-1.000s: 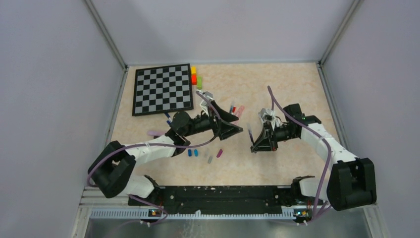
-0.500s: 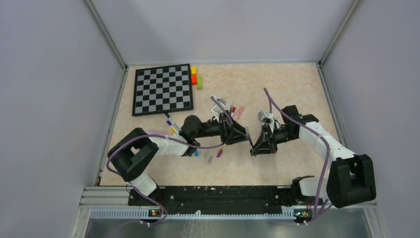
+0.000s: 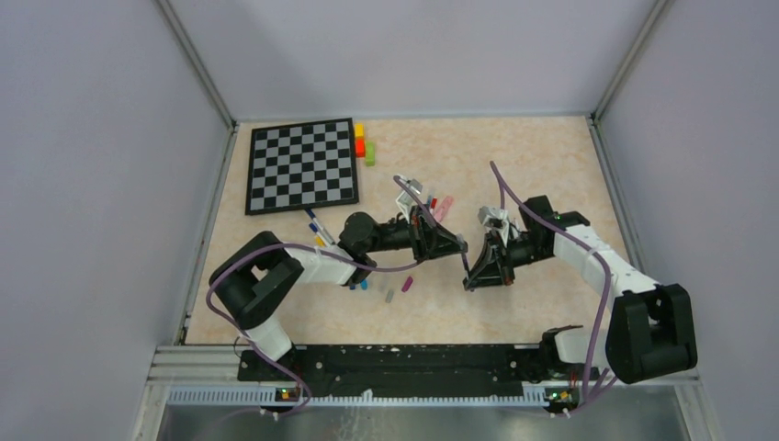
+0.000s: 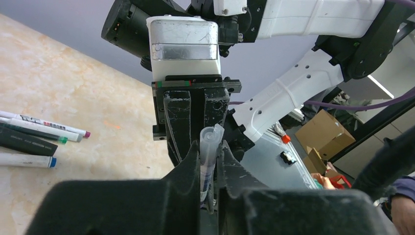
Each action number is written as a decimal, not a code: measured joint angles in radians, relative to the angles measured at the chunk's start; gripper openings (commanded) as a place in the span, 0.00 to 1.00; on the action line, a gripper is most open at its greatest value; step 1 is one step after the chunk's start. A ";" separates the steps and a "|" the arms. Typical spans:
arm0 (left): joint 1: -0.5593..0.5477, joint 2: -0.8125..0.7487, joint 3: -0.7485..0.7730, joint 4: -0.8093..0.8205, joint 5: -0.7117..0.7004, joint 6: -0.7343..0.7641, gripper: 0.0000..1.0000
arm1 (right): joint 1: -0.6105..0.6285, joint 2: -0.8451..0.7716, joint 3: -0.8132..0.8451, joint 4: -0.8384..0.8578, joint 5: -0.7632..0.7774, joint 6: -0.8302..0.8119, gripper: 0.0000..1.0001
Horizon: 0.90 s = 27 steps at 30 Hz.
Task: Open the pen caps
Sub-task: Open the pen cap from the pen.
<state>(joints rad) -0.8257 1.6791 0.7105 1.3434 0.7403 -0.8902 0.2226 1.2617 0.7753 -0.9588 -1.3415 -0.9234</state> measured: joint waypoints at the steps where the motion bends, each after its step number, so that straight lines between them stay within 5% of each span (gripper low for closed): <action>1: 0.000 0.002 0.002 0.000 0.000 0.000 0.00 | 0.000 0.000 0.000 -0.005 -0.003 0.001 0.00; 3: 0.000 0.008 0.006 0.006 0.001 0.002 0.00 | 0.000 0.000 0.000 -0.013 -0.009 0.008 0.01; 9: -0.002 0.009 0.006 0.008 -0.019 0.007 0.00 | 0.000 0.000 0.000 0.021 -0.007 0.082 0.40; 14: -0.049 -0.019 0.006 -0.081 -0.100 0.064 0.00 | -0.008 -0.016 0.005 0.108 0.012 0.175 0.44; 21: -0.098 -0.045 0.000 -0.163 -0.262 0.134 0.00 | -0.063 -0.061 0.004 0.257 0.010 0.349 0.38; 22: -0.100 -0.047 -0.002 -0.167 -0.277 0.136 0.00 | -0.069 -0.063 0.004 0.274 0.010 0.365 0.30; 24: -0.104 -0.050 -0.006 -0.171 -0.318 0.146 0.00 | -0.073 -0.068 0.004 0.307 0.008 0.394 0.00; 27: -0.105 -0.050 -0.011 -0.177 -0.364 0.156 0.00 | -0.073 -0.072 0.001 0.334 -0.004 0.427 0.00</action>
<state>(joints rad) -0.9302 1.6287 0.6998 1.1660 0.3759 -0.7345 0.1493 1.1896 0.7765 -0.6250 -1.3453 -0.4965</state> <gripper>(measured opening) 0.047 0.049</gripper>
